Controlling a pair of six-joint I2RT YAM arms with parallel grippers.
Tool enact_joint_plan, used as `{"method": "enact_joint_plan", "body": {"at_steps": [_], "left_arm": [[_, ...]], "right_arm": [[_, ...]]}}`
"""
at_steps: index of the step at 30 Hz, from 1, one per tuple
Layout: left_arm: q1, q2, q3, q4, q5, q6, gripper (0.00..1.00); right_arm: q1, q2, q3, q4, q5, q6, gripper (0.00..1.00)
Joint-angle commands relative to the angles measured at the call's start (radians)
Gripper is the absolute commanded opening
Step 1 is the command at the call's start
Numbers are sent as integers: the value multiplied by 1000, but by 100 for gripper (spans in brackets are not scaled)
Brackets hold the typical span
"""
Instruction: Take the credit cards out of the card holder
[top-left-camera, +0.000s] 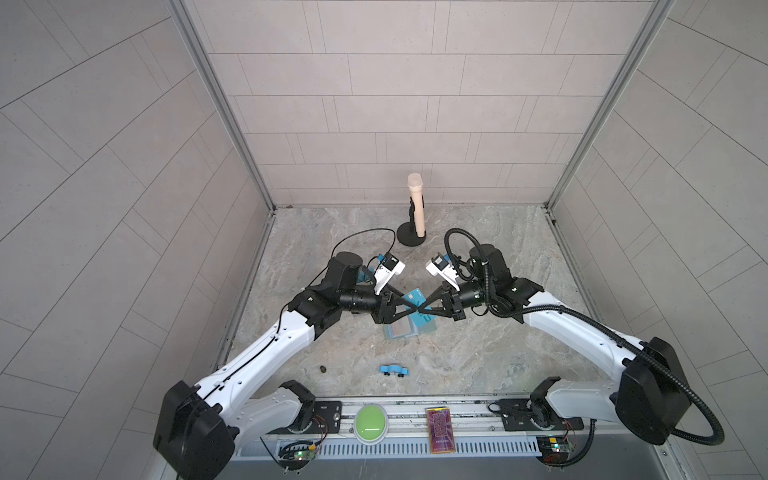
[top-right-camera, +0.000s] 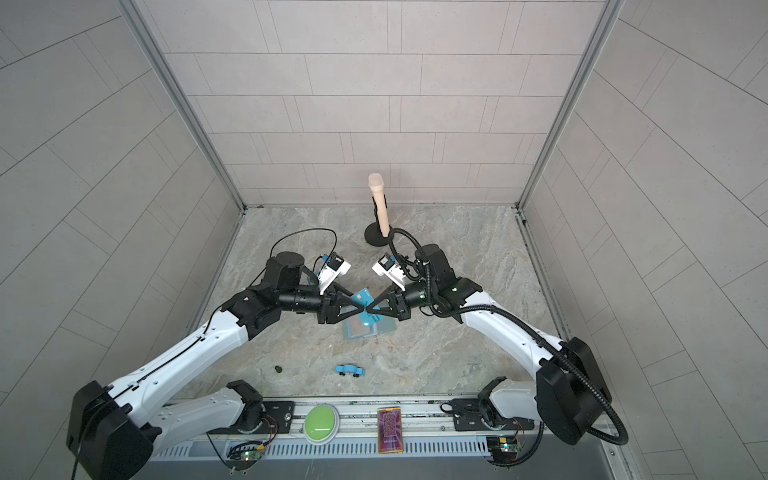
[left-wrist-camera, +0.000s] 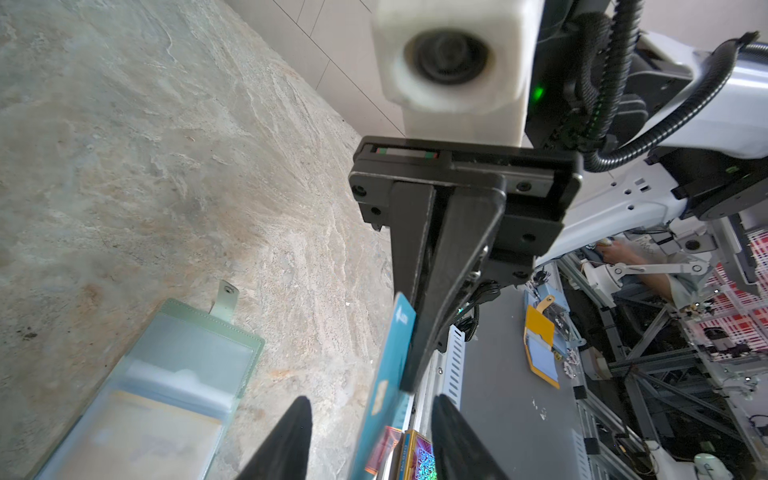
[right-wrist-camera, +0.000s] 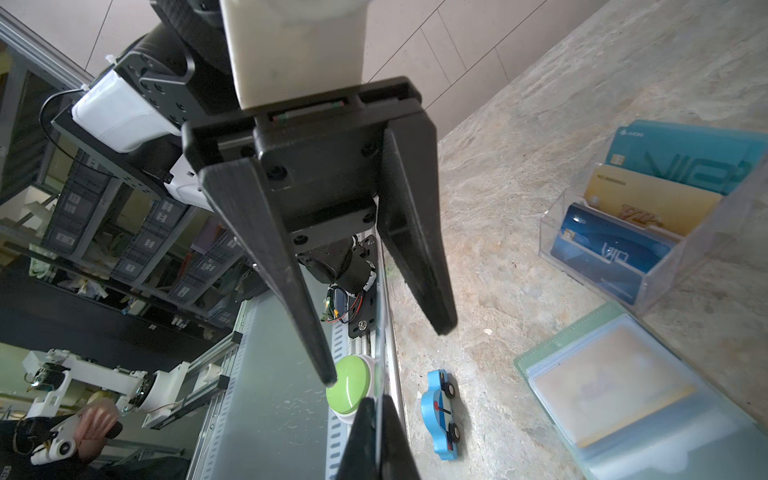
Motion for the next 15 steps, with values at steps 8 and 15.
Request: {"method": "enact_joint_plan", "body": {"at_steps": [8,15], "left_arm": [[7,-51,4,11,51,-7,14],[6,-51,-28,96,-21,-97,6]], "right_arm": [[10,50,35,12,-20,-30,0],[-14,-19,7,16,58,21,14]]}}
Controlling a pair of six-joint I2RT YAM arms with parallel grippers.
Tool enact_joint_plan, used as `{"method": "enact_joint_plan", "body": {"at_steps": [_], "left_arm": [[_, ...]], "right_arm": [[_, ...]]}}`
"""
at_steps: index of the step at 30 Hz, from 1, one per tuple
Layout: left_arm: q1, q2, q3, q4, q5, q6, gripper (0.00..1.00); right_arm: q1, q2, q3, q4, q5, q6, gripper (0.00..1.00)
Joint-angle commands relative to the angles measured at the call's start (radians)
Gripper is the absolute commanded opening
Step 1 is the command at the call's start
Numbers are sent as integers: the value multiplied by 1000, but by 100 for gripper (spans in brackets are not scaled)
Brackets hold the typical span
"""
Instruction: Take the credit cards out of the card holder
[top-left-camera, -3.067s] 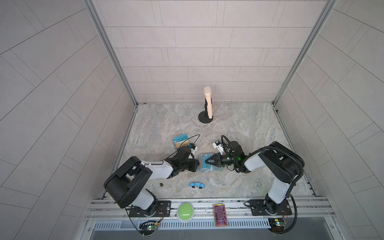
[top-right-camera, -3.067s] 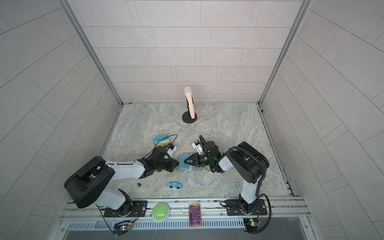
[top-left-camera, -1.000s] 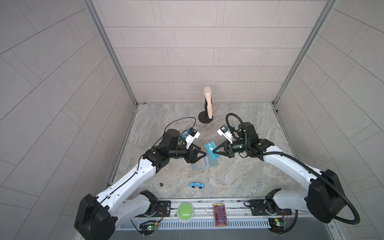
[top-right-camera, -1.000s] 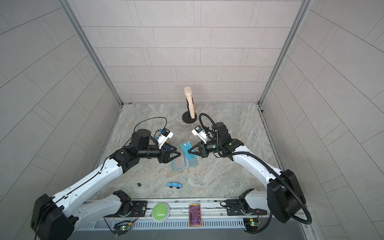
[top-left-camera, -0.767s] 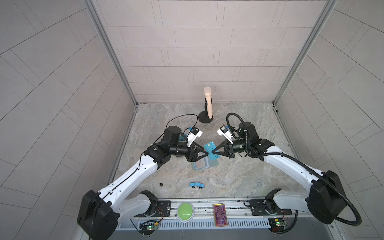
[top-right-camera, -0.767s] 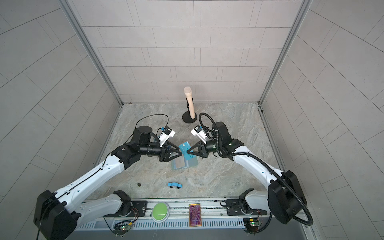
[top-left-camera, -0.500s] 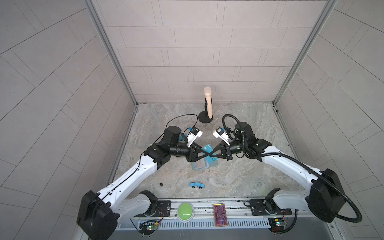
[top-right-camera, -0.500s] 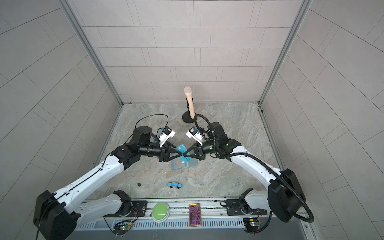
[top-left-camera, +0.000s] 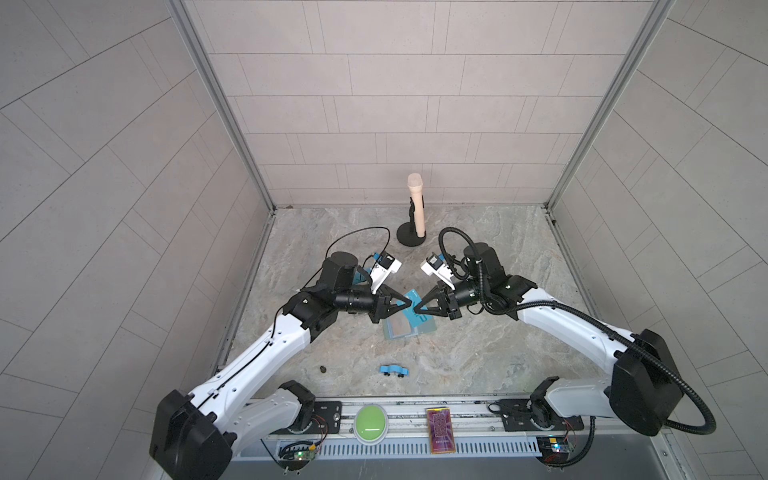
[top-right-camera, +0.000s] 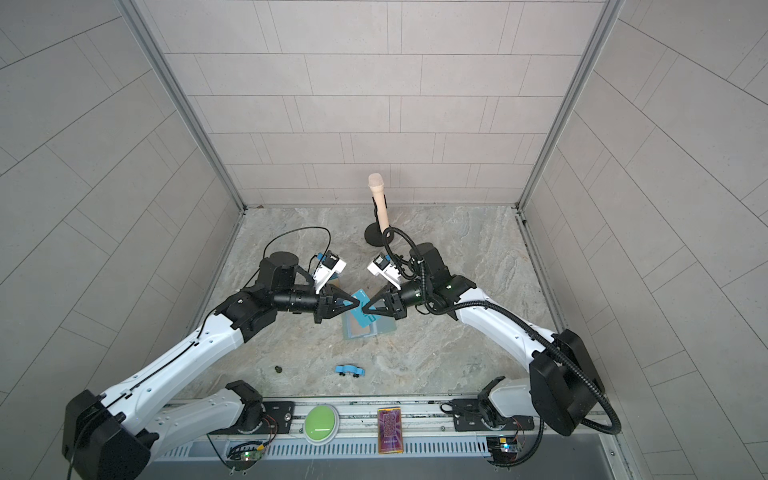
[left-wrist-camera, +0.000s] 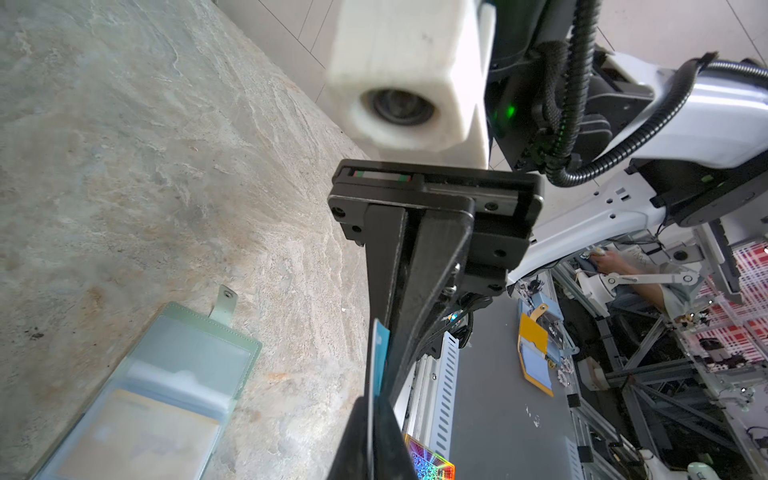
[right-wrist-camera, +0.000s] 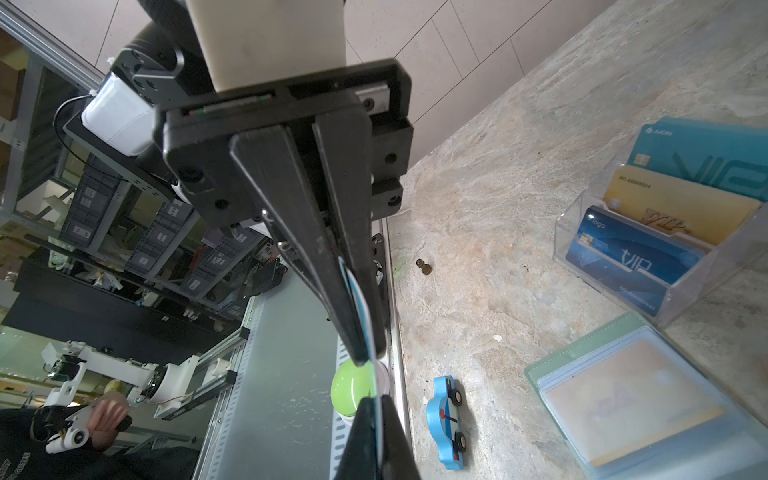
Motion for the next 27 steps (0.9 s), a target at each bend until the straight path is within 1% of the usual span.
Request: {"method": "enact_joint_plan", "body": {"at_steps": [1,3,4,6,9,11,12,14,17,20,23,26,27], "left_arm": [[-3,-26,-35,118,-32,-86,5],[-3,-45,-64,186,-83,-142,5],[-3,-55,-75,214,-106,-161,5],[-3,-77,-103,275,-170,-206,4],[-2,-114,-150,380,-258,-280,3],[0,-135,-176,432,-310,-319,3],[0,-146,-193,463,-338,-341,1],[1,-161,-225,534,-385,-392,0],[1,-170,-279,674,-436,-473,0],[1,-142,-298,799,-404,-546,0],[1,-111,-295,852,-385,-586,0],[1,-94,-314,939,-387,-625,0],[0,-87,-316,961,-383,-634,0]], "right_arm": [[-26,-60,-23,15,72,21,20],[-51,-95,-50,47,104,55,36],[-59,-110,-67,79,124,97,42],[-67,-147,-128,213,194,219,53],[-67,-185,-234,458,327,421,66],[-63,-193,-288,624,379,531,70],[-59,-192,-330,689,404,575,71],[-47,-189,-352,762,436,622,72],[-23,-179,-344,781,462,653,71],[-1,-159,-342,844,482,697,69],[13,-122,-344,964,482,761,64],[36,-83,-334,1032,486,791,55],[43,-69,-328,1051,487,798,53]]}}
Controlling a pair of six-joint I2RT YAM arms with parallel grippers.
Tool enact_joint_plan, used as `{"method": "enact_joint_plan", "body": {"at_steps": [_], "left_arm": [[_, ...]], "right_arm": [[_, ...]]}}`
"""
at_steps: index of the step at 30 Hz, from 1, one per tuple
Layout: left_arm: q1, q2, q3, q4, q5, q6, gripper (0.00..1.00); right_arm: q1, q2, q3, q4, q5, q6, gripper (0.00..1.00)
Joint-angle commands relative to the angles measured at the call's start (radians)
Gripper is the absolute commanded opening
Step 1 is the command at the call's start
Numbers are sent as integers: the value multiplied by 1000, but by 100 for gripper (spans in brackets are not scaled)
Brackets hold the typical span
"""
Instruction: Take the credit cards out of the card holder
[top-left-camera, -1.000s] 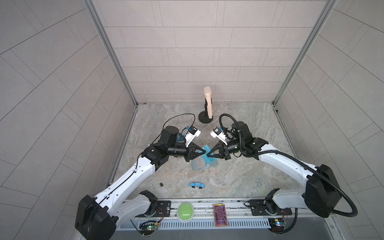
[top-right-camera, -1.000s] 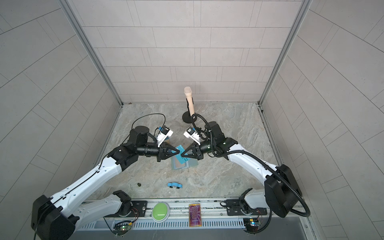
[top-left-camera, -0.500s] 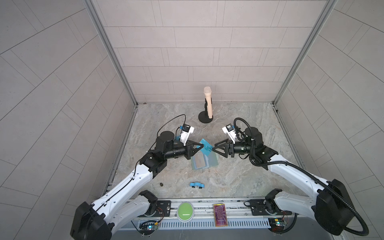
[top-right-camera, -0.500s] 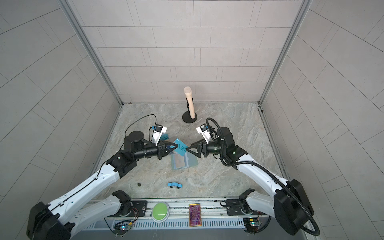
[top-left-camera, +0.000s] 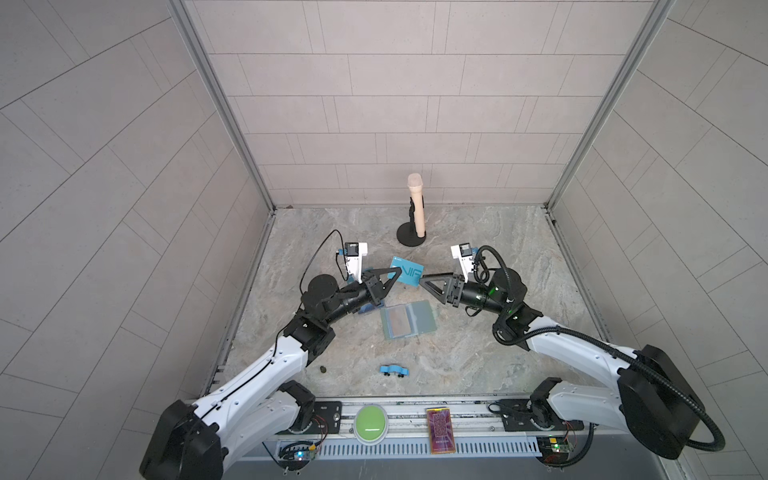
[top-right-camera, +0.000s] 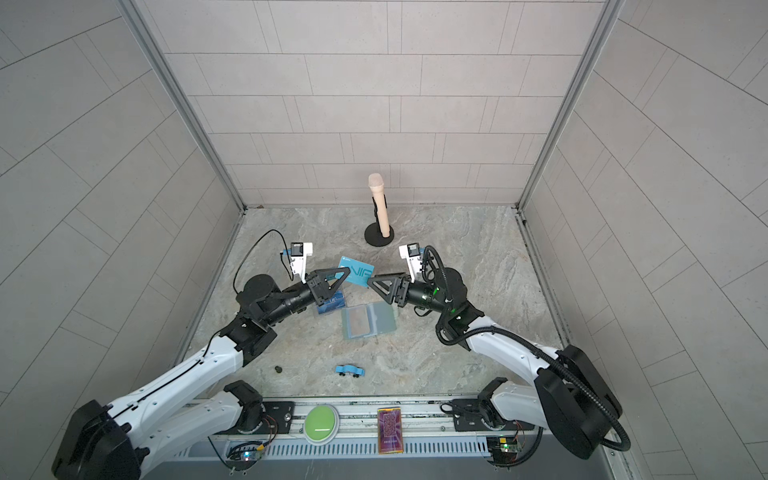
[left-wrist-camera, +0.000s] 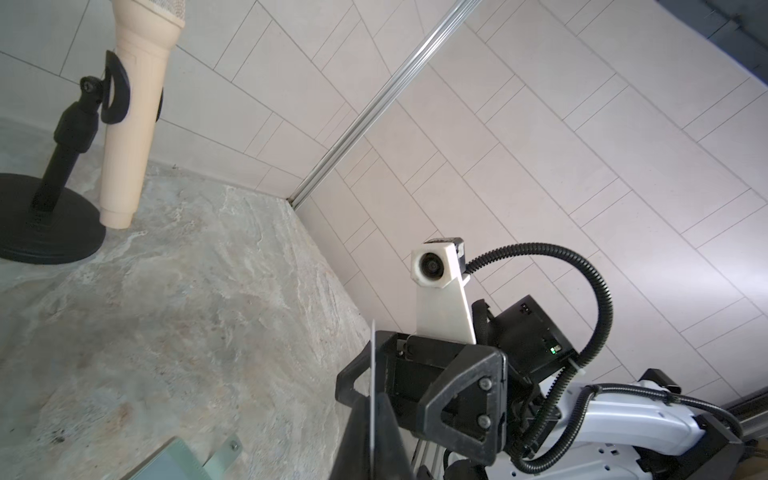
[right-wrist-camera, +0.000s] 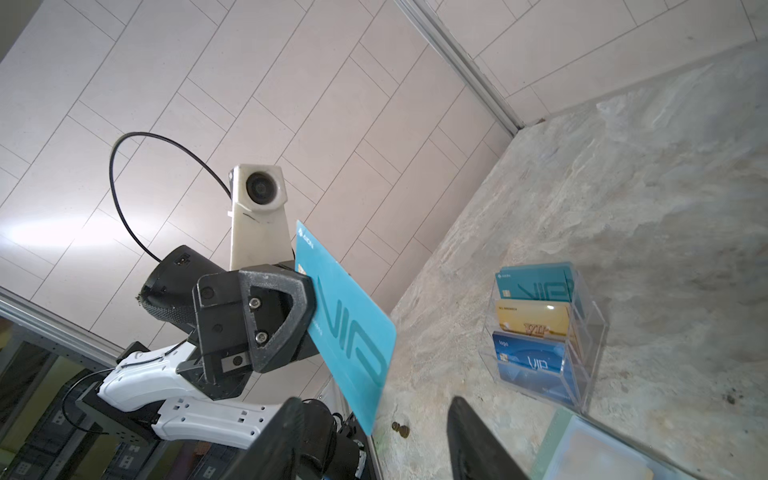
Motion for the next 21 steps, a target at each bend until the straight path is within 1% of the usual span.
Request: {"method": "enact_joint_plan", "body": {"at_steps": [1,4,8,10,12,15,17,21], "left_arm": [[5,18,-15,179,6,-72,0],[5,39,-16,213,12,-95,0],[5,58,-34,260,16,-115,0],[4,64,-45,274,18,-120,0],[5,64,-53,283,20,-120,0],[5,58,-59,283,17,-116,0],[4,58,-56,282,15,-117,0],[5,62,-36,260,33,-105,12]], "right_arm": [[25,38,27,157,19,81,53],[41,72,36,216,12,110,52],[45,103,51,292,0,152,42],[45,110,51,315,8,164,41],[45,111,51,322,11,170,37],[46,112,51,323,11,172,27],[48,114,51,323,10,171,19],[48,118,51,330,8,175,4]]}}
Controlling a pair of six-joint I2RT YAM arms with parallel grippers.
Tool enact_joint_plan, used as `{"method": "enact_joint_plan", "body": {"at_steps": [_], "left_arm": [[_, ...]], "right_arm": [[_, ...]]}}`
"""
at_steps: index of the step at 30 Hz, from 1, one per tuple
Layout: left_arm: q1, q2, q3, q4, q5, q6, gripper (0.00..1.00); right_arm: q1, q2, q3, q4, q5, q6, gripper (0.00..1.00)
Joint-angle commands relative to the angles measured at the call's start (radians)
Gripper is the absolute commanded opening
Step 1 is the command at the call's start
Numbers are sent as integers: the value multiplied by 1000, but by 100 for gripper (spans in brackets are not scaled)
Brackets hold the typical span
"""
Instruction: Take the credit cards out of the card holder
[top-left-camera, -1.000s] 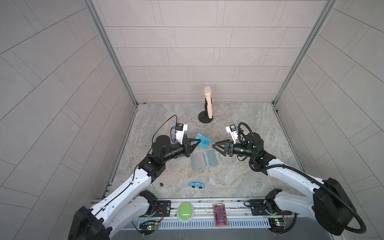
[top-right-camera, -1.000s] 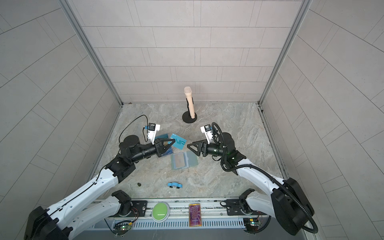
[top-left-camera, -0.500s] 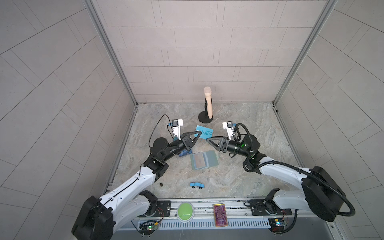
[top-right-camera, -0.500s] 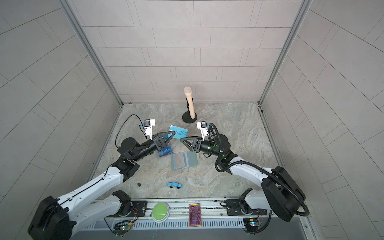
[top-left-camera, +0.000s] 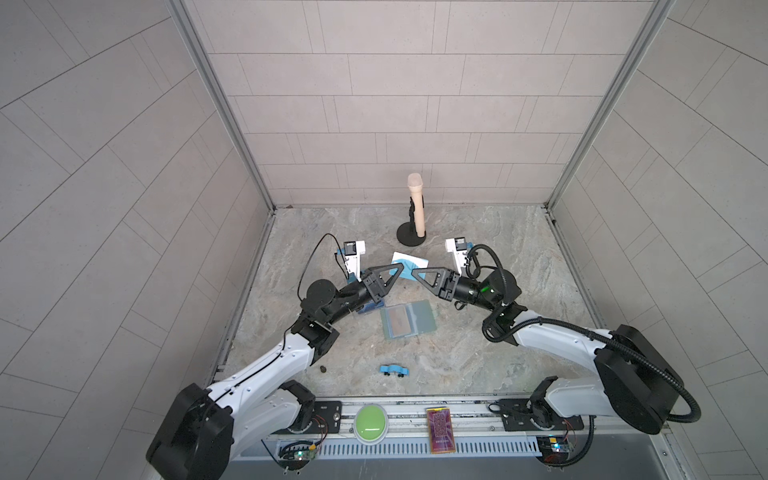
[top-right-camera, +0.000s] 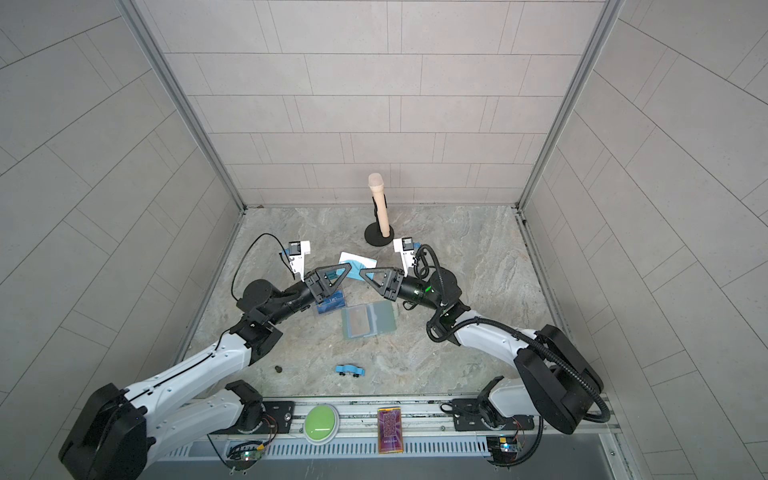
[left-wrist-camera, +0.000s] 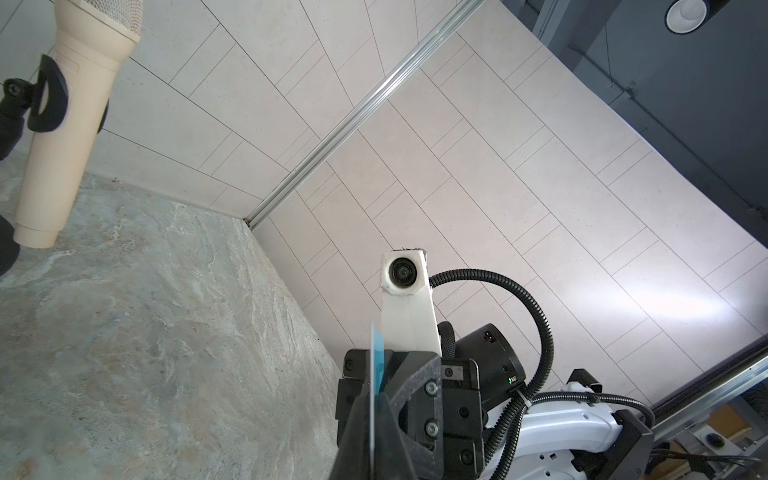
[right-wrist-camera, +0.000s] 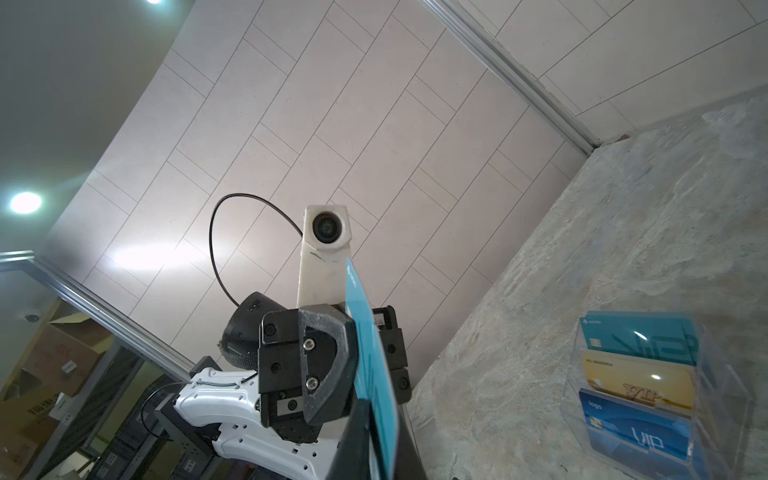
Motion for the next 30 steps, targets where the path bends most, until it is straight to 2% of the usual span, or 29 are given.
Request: {"method": "enact_joint_plan", "body": {"at_steps": [1,3,5,7,9,12,15,19,24,27,30], "left_arm": [[5,-8,19,4,24,20,17],[7,-25,30,-61,21,57,30],[10,-59,49,-179,14,118,46],[27,-99,69,-313,17,191,59],[62,-137,112,-486,40,282,67],[125,-170,221,-810,105,487,75],[147,-156,353,-1118,160,721,76],[147,-85,540,-1434,262,994,73],[146,15,676,-1625,327,1164,69],[146,74,719,-1684,395,1225,65],[146,121,748,-1739,442,1278,58]], "right_arm": [[5,2,18,52,-2,17,1],[5,-4,8,60,0,10,0],[4,-19,-6,66,0,-25,0],[-7,-36,-2,23,-61,-62,0],[-15,-59,17,-142,-154,-131,0],[-15,-114,114,-516,-274,-338,0],[-16,-170,186,-874,-291,-593,0],[-14,-220,221,-1052,-318,-769,0],[-11,-212,280,-1214,-334,-891,0],[-3,-188,306,-1246,-346,-928,0],[0,-164,332,-1269,-370,-964,0]]}}
